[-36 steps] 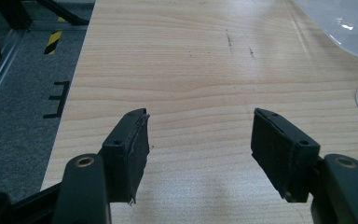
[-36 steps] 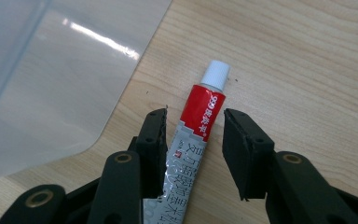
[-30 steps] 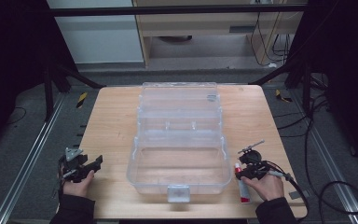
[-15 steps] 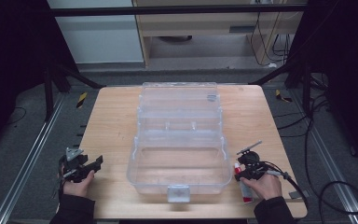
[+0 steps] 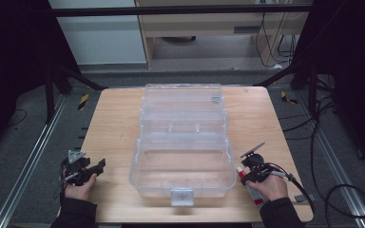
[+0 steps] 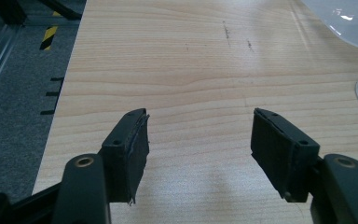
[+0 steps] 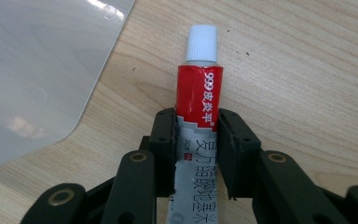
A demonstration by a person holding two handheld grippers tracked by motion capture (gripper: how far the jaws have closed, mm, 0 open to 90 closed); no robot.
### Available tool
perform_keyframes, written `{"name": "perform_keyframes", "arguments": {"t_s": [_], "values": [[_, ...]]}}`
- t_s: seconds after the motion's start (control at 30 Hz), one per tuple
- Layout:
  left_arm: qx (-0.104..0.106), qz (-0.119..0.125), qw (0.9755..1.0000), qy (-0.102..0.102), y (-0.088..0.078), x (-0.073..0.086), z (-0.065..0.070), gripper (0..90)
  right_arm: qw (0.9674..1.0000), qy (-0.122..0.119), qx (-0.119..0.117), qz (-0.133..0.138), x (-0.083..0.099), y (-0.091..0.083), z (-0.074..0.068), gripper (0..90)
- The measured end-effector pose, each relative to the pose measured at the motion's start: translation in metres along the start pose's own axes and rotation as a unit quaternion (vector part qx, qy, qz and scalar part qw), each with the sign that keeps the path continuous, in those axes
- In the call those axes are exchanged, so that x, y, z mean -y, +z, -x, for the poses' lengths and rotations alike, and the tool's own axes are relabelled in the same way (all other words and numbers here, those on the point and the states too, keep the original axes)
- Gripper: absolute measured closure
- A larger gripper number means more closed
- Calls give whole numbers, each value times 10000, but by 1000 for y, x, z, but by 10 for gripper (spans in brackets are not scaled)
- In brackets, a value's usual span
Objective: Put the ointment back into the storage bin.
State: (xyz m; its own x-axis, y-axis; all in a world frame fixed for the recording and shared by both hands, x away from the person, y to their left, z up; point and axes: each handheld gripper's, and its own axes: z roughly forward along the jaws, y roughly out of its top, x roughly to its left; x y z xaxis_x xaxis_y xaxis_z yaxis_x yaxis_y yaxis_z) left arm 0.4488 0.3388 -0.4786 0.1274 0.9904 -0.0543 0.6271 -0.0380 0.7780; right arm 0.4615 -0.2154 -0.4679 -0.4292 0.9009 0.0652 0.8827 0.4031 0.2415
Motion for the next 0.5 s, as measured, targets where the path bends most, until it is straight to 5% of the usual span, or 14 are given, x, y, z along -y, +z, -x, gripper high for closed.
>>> {"name": "perform_keyframes", "arguments": {"t_s": [0.33,0.5], "values": [[0,-6,10000,2,0,0,0,369,10000,-35,24,53,3,-6,3,698],[20,-43,10000,32,1,0,2,369,9993,15,-106,357,8,-22,10,699]]}}
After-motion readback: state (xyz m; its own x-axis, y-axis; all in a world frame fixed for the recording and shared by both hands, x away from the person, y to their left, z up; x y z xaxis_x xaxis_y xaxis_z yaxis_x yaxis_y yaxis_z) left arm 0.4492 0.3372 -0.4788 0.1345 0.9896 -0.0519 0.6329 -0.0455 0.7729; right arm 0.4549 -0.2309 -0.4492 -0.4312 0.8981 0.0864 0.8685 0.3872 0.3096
